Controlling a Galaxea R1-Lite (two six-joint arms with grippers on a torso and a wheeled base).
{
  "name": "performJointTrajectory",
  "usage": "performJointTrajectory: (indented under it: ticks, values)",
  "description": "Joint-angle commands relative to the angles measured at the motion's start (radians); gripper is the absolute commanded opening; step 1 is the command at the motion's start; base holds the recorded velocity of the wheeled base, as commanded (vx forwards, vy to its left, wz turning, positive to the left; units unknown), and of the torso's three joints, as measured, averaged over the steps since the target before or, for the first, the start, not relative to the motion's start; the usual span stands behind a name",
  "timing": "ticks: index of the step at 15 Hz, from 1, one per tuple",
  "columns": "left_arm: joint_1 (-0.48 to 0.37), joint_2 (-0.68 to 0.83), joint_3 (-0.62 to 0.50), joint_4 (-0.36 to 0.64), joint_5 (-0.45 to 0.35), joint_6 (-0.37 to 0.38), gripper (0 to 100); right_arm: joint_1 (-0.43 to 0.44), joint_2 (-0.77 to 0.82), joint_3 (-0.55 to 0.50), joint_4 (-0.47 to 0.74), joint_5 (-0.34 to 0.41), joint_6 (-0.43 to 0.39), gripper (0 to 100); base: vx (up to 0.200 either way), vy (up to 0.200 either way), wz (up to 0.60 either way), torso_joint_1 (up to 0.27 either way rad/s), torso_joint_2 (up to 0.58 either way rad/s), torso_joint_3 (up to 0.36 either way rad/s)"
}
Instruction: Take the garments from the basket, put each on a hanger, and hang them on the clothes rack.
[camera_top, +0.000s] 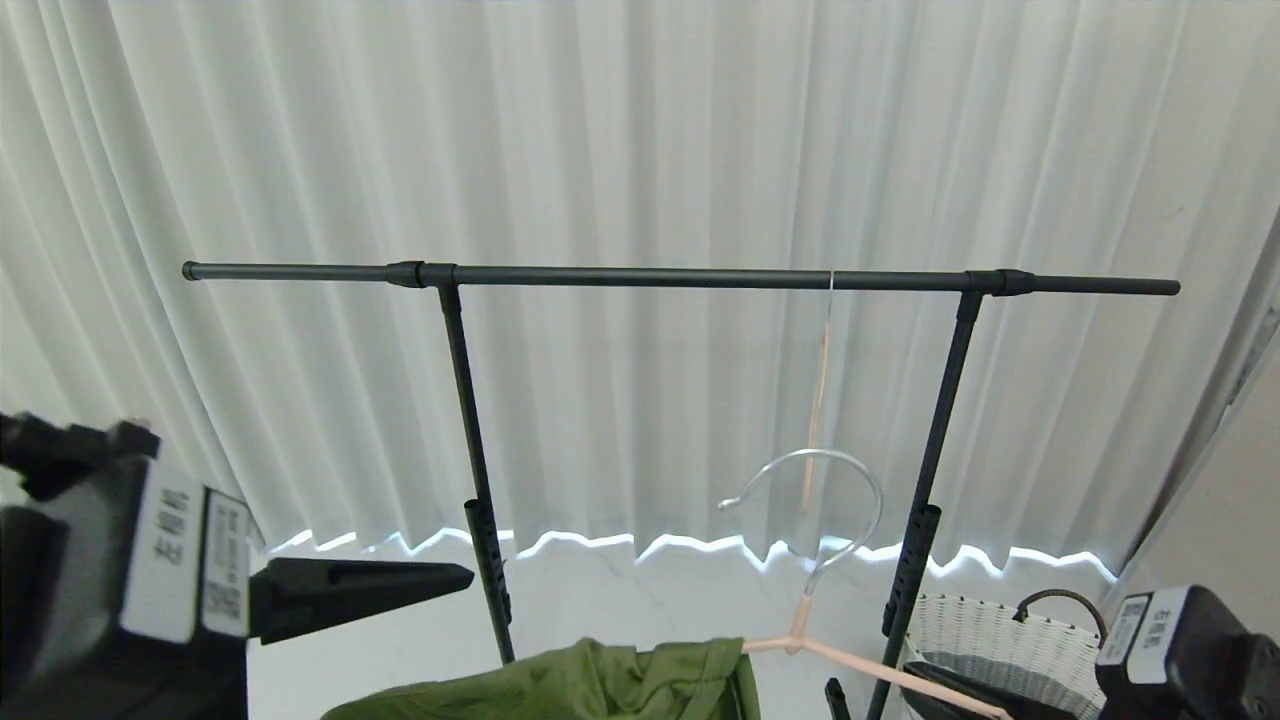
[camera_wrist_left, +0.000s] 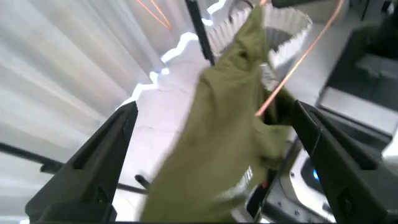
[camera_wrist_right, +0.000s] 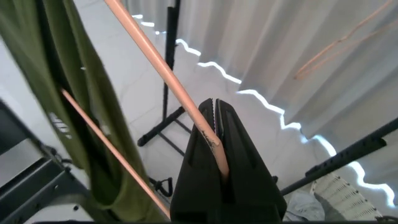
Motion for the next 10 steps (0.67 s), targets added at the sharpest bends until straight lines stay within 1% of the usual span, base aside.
performJointTrajectory:
  ticks: [1, 2, 4, 8, 10]
  values:
    - [-0.001, 0.036, 0.030, 0.000, -0.029, 0.007, 100, 0.054, 0.007, 0.005, 0.000, 0.000, -0.001, 0, 0.000, 0.000, 0.00, 0.000, 0.00, 0.000]
    - [0.000, 0.054, 0.041, 0.000, -0.055, 0.006, 100, 0.074, 0.016, 0.005, 0.000, 0.000, -0.001, 0, 0.000, 0.000, 0.00, 0.000, 0.00, 0.000]
    - [-0.001, 0.086, 0.064, 0.000, -0.076, 0.006, 100, 0.106, 0.028, 0.002, -0.001, 0.000, -0.001, 0, 0.000, 0.000, 0.00, 0.000, 0.00, 0.000]
    - [-0.003, 0.095, 0.084, 0.000, -0.079, 0.006, 100, 0.114, 0.036, -0.003, -0.003, 0.000, -0.015, 0, 0.000, 0.000, 0.00, 0.000, 0.00, 0.000]
    - [-0.003, 0.094, 0.087, 0.000, -0.079, 0.006, 100, 0.114, 0.048, -0.008, -0.032, 0.000, -0.027, 0, 0.000, 0.000, 0.00, 0.000, 0.00, 0.000]
